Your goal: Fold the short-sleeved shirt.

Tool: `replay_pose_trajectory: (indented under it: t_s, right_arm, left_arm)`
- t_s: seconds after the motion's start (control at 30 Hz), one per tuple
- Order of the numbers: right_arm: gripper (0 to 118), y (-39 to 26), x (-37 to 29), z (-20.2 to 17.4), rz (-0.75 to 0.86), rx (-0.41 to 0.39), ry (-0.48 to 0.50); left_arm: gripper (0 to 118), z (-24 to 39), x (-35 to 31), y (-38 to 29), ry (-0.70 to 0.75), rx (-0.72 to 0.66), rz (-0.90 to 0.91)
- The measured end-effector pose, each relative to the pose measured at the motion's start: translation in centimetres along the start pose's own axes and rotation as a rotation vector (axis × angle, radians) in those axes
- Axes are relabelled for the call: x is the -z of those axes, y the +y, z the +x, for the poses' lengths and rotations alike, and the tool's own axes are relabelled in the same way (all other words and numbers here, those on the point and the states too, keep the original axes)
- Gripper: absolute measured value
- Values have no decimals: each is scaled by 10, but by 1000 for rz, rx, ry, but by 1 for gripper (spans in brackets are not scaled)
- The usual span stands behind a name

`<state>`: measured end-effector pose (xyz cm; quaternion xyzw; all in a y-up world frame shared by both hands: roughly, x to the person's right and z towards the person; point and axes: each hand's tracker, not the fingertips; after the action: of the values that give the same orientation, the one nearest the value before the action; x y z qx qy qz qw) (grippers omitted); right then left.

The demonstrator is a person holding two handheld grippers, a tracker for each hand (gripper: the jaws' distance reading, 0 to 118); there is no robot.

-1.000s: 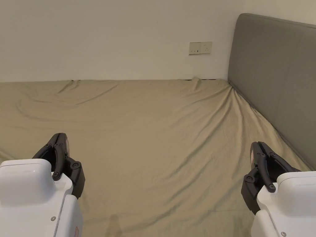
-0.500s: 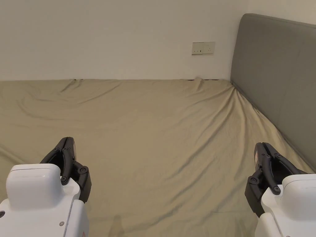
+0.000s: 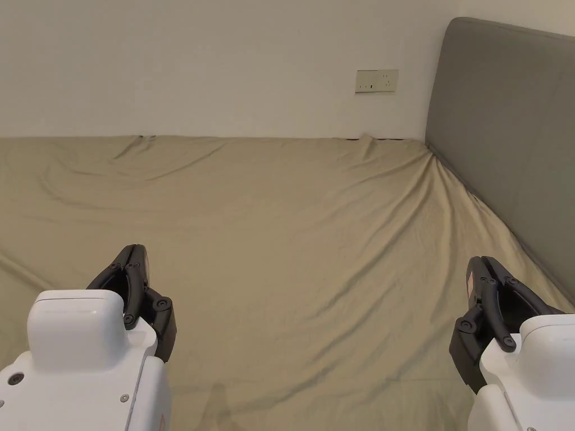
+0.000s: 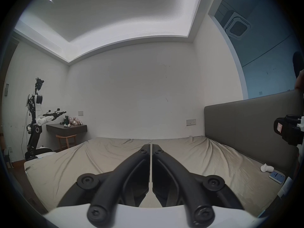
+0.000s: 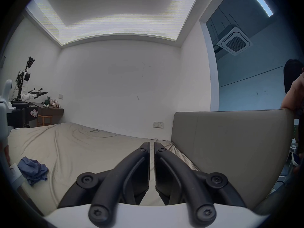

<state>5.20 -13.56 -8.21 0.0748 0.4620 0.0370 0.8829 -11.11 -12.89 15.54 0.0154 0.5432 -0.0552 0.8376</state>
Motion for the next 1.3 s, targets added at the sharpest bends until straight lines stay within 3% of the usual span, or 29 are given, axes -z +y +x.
replay_pose_trajectory:
  t_s: [0.57, 0.6, 0.63, 0.7, 0.73, 0.77, 1.3]
  right_arm:
    - [11, -1, 1, -7, 6, -40, 12]
    - [17, -2, 1, -6, 7, -39, 13]
    - [39, -2, 1, -7, 9, -37, 12]
    - [106, -1, 3, -7, 4, -25, 14]
    - [118, -1, 4, -7, 2, -18, 8]
    - [118, -4, 1, -7, 102, 2, -9]
    - [118, -1, 0, -6, 67, 8, -1]
  left_arm:
    - [6, -4, -4, 0, 10, -7, 41]
    - [17, -4, -5, 0, 8, -12, 50]
    - [40, -5, -6, 1, 6, -18, 55]
    - [100, -8, -5, 2, 3, -37, 48]
    - [114, -9, -5, 1, 2, -44, 49]
    - [116, -10, -6, 0, 4, -55, 62]
    - [118, -14, -5, 1, 16, -80, 62]
